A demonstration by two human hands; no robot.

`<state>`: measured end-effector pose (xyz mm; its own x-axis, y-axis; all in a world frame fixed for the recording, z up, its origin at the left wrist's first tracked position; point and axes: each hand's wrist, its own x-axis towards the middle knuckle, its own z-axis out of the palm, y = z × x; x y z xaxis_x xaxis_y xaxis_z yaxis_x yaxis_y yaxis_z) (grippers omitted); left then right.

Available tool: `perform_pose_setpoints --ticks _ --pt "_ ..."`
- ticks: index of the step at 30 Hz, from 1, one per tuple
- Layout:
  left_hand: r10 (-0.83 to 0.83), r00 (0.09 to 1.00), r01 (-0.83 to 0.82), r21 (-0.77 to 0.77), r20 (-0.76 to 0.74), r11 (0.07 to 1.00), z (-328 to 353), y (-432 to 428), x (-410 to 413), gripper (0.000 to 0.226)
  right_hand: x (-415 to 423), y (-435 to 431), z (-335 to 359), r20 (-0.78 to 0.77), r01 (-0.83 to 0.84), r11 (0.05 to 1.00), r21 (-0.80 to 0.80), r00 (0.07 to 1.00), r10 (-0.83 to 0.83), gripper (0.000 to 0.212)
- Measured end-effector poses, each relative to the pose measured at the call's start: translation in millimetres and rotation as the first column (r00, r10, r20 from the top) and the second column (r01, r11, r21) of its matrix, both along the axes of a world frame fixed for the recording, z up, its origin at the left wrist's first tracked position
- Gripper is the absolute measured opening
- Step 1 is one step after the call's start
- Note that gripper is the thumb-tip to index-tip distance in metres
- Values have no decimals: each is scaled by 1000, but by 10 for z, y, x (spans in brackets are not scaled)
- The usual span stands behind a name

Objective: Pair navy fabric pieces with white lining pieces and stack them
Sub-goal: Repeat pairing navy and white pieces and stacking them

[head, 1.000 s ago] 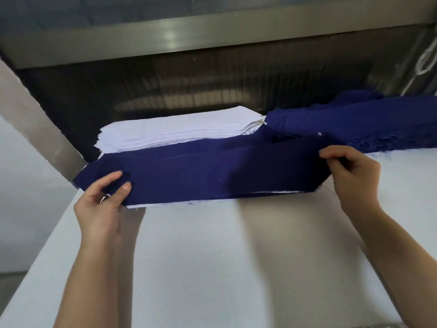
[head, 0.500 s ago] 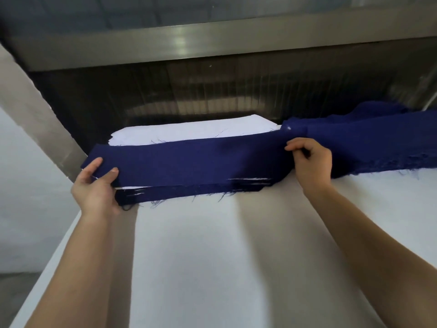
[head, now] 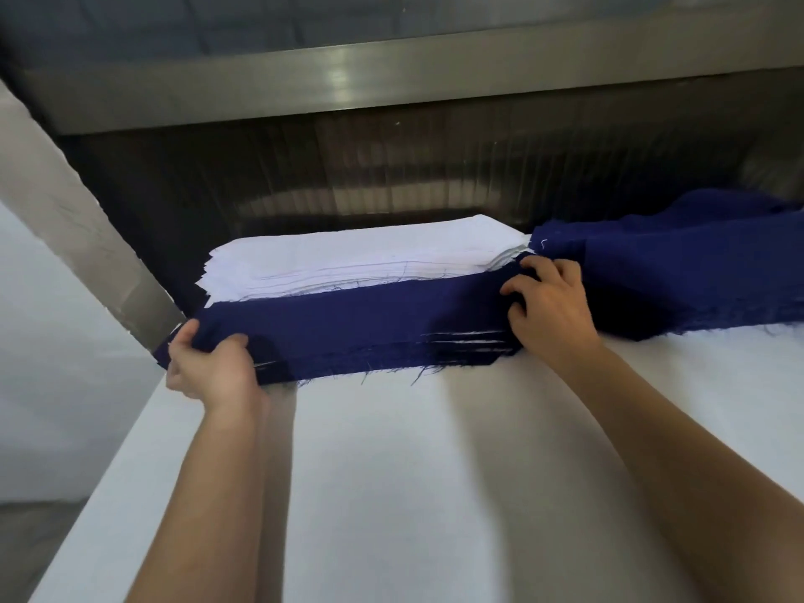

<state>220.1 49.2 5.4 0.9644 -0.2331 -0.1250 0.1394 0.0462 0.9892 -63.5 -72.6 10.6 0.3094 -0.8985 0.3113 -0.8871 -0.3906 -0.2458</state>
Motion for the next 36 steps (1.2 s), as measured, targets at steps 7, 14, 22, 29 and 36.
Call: perform_pose_setpoints --ticks 7,14,22,29,36 --pt "-56 998 52 239 10 970 91 -58 -570 59 -254 179 147 144 87 980 -180 988 -61 35" --pt "-184 983 185 128 -16 974 92 -182 -1298 50 -671 36 193 13 204 979 -17 979 -204 46" --pt "-538 714 310 487 448 817 -90 -213 -1545 47 -858 -123 391 7 143 988 54 990 -143 30" --pt "-646 613 294 628 454 720 -144 -202 -1516 44 -890 -162 471 43 228 973 -16 973 -227 21" --pt "-643 623 299 624 445 722 -148 -204 -1521 43 -976 -171 430 452 182 978 107 867 -210 30"
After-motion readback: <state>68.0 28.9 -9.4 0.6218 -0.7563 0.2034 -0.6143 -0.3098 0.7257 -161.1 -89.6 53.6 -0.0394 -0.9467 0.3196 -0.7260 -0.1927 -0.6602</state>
